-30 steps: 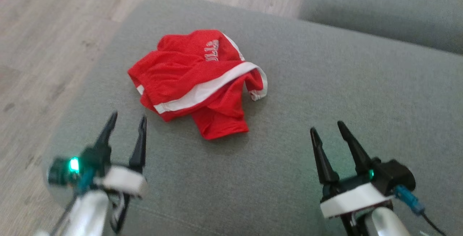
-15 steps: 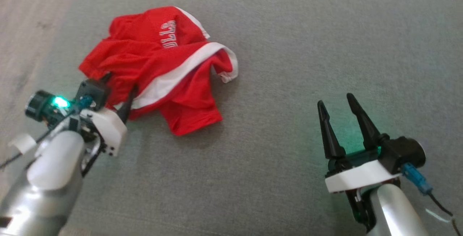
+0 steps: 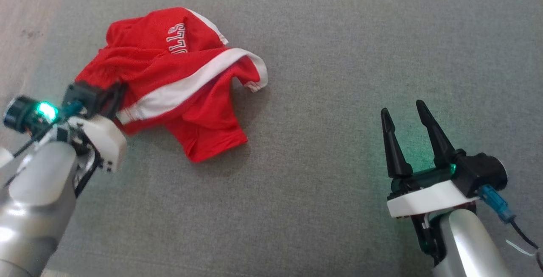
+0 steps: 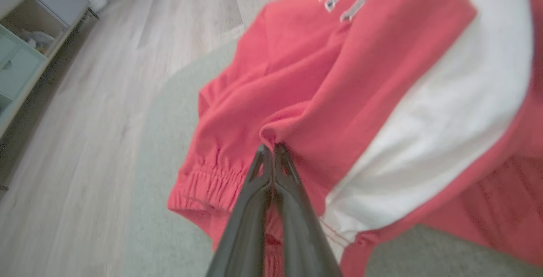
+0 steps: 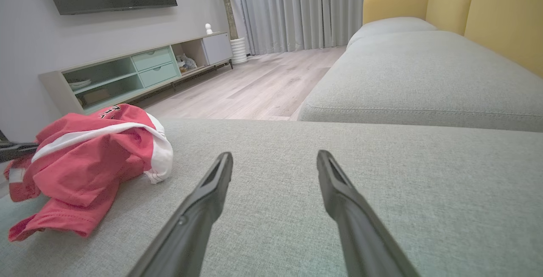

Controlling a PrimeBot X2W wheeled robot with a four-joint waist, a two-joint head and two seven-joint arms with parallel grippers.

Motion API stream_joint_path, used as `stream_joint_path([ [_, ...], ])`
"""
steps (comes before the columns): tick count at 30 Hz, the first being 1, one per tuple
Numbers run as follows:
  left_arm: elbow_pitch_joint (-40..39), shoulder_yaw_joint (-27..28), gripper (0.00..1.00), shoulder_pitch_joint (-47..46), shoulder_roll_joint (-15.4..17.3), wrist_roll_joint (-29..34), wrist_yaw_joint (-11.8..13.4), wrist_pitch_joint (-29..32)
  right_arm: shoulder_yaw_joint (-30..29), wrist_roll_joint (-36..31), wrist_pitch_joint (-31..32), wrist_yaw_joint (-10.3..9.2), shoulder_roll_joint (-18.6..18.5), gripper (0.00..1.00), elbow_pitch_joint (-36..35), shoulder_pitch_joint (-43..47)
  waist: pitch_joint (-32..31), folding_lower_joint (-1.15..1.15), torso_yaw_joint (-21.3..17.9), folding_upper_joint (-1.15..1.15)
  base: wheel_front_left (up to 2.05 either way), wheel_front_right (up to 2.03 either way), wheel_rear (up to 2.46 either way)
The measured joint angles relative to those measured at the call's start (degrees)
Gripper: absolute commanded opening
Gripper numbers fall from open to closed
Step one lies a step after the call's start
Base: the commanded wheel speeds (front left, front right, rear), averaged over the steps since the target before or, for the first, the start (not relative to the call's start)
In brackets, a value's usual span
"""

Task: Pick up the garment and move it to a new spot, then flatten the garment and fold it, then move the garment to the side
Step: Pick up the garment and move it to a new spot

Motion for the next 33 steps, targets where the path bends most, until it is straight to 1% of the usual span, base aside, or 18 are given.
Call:
stream_joint_path([
  [2,-0.2,0.6,0.00,-1.0,0.0,0.0,0.2,-2.9,-0.2,0.0,0.0,0.00,0.0,1.00,0.1,0.1,-0.7,-0.01,0.2,0.00,0.00,0.00,0.00],
  [6,-2.7,2.6,0.00,-2.8,0.1,-0.5,2.6,-7.5,-0.2,0.7,0.0,0.00,0.0,1.00,0.3,0.2,-2.7,-0.01,0.6,0.00,0.00,0.00,0.00],
  [8,-4.9,3.5,0.00,-3.6,0.4,-1.0,3.2,-8.6,-0.2,1.2,0.0,0.00,0.0,1.00,0.5,0.4,-3.9,0.00,0.7,0.00,0.00,0.00,0.00],
  [13,-12.7,5.4,0.00,-4.3,2.5,-1.0,6.2,-10.0,-0.2,2.7,0.0,0.00,0.0,1.00,0.7,2.0,-6.8,-0.01,0.6,0.00,0.00,0.00,0.00],
  [17,-19.2,6.1,0.00,-4.2,4.3,-1.0,8.4,-9.4,0.0,3.2,0.0,0.00,0.0,1.00,0.6,2.7,-8.2,-0.01,-0.4,0.00,0.00,0.00,0.00],
  [18,-19.2,6.1,0.00,-4.2,4.3,-1.0,8.4,-9.4,0.0,3.2,0.0,0.00,0.0,1.00,0.6,2.7,-8.2,-0.01,-0.4,0.00,0.00,0.00,0.00],
  [21,-24.0,6.2,0.00,-3.7,5.1,-1.0,9.9,-8.5,-0.2,4.0,0.0,0.00,0.0,1.00,0.6,2.7,-8.6,-0.01,-1.7,0.00,0.00,0.00,0.00],
  [24,-28.6,6.0,0.00,-3.1,5.3,-0.9,10.8,-7.9,-0.4,4.2,0.0,0.00,0.0,1.00,0.5,2.7,-8.9,-0.01,-2.8,0.00,0.00,0.00,0.00],
  [29,-36.1,5.2,0.00,-2.9,4.9,-0.4,12.2,-6.2,-0.6,4.7,0.0,0.00,0.0,1.00,0.4,2.7,-9.2,0.00,-5.3,0.00,0.00,0.00,0.00],
  [33,-40.1,3.4,0.00,-3.4,2.9,-0.4,12.2,-4.0,-1.0,5.8,0.0,0.00,0.0,1.00,-0.3,2.6,-9.4,0.00,-8.2,0.00,0.00,0.00,0.00],
])
